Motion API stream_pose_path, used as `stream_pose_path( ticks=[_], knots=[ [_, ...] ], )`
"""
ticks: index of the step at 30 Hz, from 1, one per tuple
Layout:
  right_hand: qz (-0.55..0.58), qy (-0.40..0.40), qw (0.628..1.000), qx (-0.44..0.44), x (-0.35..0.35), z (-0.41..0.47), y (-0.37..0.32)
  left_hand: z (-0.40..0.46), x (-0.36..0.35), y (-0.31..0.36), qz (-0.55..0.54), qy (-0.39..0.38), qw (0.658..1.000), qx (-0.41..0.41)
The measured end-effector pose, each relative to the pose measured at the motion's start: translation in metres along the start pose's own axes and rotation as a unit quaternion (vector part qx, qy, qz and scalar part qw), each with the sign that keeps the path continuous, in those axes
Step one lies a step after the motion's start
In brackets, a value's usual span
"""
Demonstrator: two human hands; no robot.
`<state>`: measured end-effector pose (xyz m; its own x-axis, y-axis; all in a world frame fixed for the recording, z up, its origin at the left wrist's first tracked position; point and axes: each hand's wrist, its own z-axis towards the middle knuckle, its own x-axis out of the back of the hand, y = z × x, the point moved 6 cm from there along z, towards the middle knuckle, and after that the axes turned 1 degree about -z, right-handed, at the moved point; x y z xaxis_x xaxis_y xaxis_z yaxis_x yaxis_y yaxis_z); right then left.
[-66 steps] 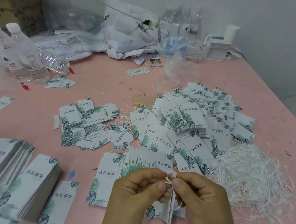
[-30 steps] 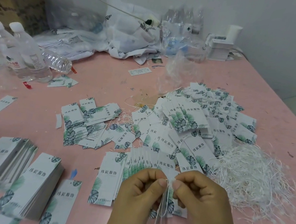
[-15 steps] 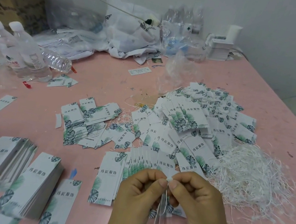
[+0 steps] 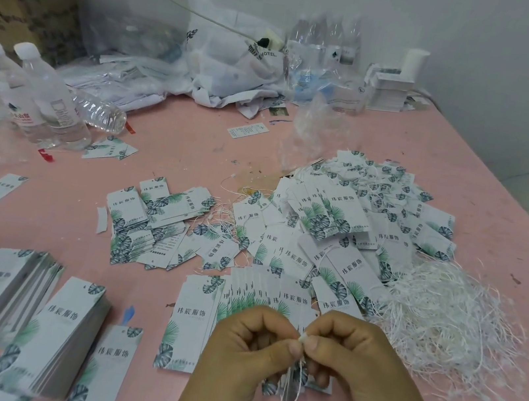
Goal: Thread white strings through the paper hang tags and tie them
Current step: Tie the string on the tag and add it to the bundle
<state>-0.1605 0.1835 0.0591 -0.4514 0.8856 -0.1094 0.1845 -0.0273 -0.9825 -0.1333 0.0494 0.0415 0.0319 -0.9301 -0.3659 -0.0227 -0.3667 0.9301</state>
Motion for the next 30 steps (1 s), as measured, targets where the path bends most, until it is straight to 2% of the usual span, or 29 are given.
stream_pose_path(
  ticks=[4, 8, 14, 22, 25, 28, 30],
  knots=[
    [-0.037, -0.017, 0.999, -0.004, -0.004, 0.000, 0.002, 0.001, -0.003, 0.003, 0.004, -0.009, 1.000, -0.017],
    [-0.081, -0.001, 0.996, 0.029, -0.010, -0.002, 0.002, -0.001, -0.006, 0.012, 0.066, -0.030, 0.996, -0.054],
    [-0.053, 0.006, 0.998, 0.029, -0.010, -0.002, 0.002, -0.002, -0.004, 0.013, 0.073, -0.010, 0.996, -0.053],
    [-0.126, 0.037, 0.990, 0.050, -0.007, -0.004, 0.002, -0.007, -0.001, 0.013, 0.210, 0.037, 0.972, -0.099],
    [-0.134, 0.065, 0.986, 0.075, -0.005, -0.005, -0.001, -0.005, 0.001, 0.014, 0.142, 0.026, 0.986, -0.082],
    [-0.138, 0.104, 0.981, 0.094, 0.005, -0.004, -0.003, -0.001, 0.006, 0.013, -0.028, 0.024, 0.999, -0.031],
    [-0.162, 0.065, 0.981, 0.080, 0.003, -0.003, -0.001, 0.003, 0.005, 0.012, -0.151, 0.013, 0.988, 0.006]
  ],
)
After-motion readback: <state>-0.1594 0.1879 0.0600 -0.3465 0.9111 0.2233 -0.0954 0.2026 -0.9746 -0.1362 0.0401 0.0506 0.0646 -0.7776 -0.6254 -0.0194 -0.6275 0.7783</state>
